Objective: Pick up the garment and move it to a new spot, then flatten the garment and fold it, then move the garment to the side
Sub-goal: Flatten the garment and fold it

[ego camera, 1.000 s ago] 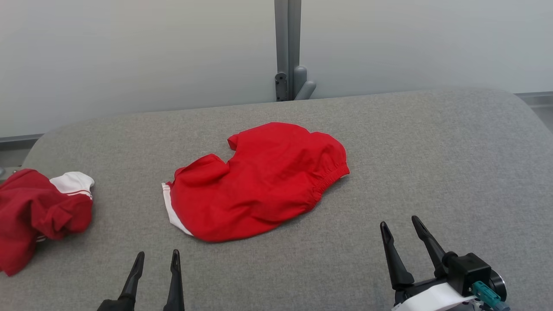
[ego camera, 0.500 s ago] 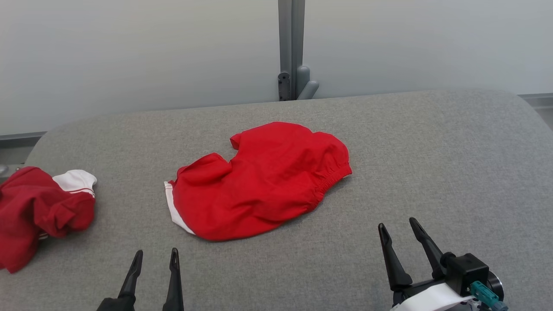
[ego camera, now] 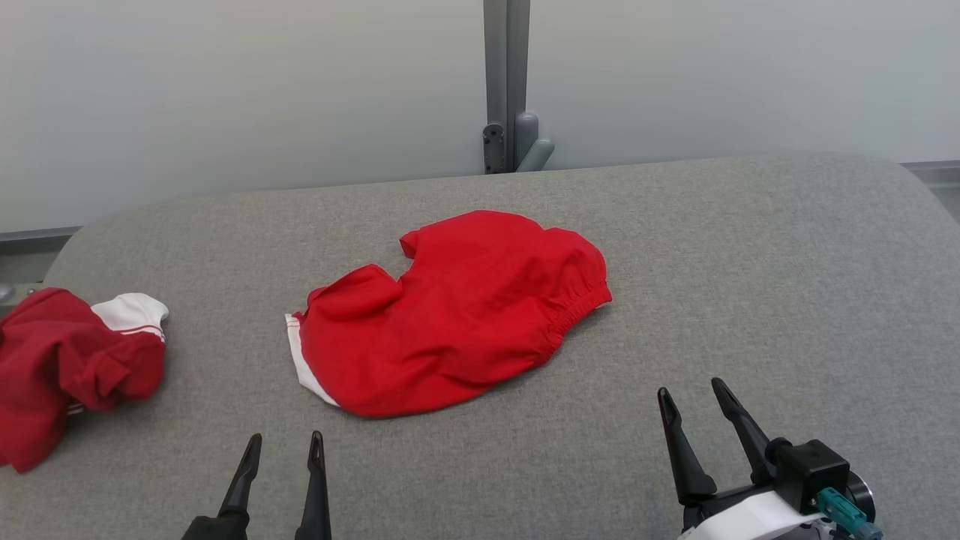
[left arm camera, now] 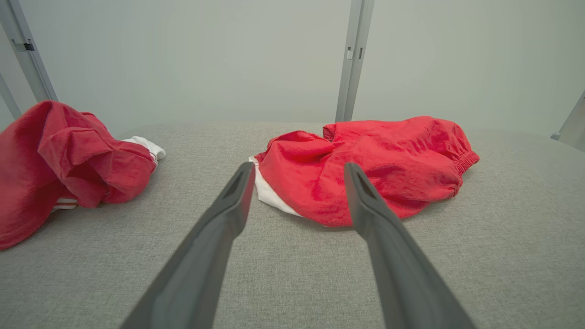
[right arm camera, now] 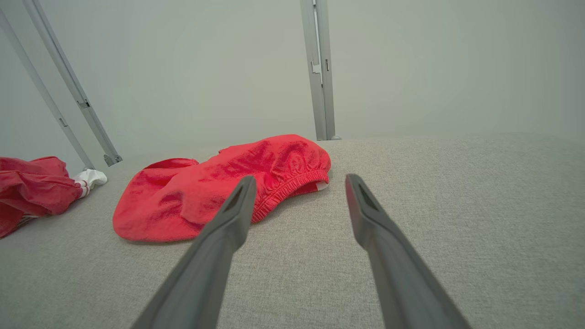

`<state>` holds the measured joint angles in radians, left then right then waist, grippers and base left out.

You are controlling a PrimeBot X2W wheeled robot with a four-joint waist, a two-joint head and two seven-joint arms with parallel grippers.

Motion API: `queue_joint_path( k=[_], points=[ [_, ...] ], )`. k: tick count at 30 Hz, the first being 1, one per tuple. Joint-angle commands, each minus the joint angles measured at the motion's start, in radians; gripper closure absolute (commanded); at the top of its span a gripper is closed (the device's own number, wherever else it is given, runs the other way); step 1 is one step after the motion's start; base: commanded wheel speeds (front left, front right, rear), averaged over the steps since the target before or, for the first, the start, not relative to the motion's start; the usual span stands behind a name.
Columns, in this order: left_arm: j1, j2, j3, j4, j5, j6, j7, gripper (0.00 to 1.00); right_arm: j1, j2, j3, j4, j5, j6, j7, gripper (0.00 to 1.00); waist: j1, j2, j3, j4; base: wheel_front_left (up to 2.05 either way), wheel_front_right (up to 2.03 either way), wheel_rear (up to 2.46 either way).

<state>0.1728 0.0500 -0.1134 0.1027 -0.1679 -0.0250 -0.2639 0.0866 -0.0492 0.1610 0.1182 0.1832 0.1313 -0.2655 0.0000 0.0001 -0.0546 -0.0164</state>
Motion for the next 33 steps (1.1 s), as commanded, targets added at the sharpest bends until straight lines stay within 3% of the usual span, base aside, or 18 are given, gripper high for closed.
queue_joint_path(
  k=[1, 11, 21, 33],
  points=[
    [-0.014, 0.001, -0.003, 0.001, 0.001, 0.003, 0.000, 0.00, -0.008, -0.002, -0.002, 0.000, 0.002, -0.001, 0.001, 0.00, 0.0000, -0.0001, 0.001, 0.000, 0.00, 0.00, 0.00],
    [-0.082, 0.001, -0.065, 0.073, -0.028, -0.008, 0.000, 0.00, -0.039, -0.003, 0.009, 0.000, -0.008, -0.001, 0.001, 0.00, 0.0000, -0.0001, 0.044, -0.036, 0.00, 0.00, 0.00],
    [-0.301, 0.002, -0.237, 0.211, -0.019, -0.048, 0.000, 0.00, -0.072, -0.002, 0.007, 0.000, -0.017, -0.001, 0.001, 0.00, 0.0000, -0.0001, 0.151, -0.122, 0.00, 0.00, 0.00],
    [-0.561, 0.003, -0.398, 0.520, 0.054, -0.088, 0.000, 0.00, -0.147, -0.002, 0.013, -0.015, 0.008, -0.001, 0.001, 0.00, 0.0000, -0.0001, 0.278, -0.193, 0.00, 0.00, 0.00]
  ],
)
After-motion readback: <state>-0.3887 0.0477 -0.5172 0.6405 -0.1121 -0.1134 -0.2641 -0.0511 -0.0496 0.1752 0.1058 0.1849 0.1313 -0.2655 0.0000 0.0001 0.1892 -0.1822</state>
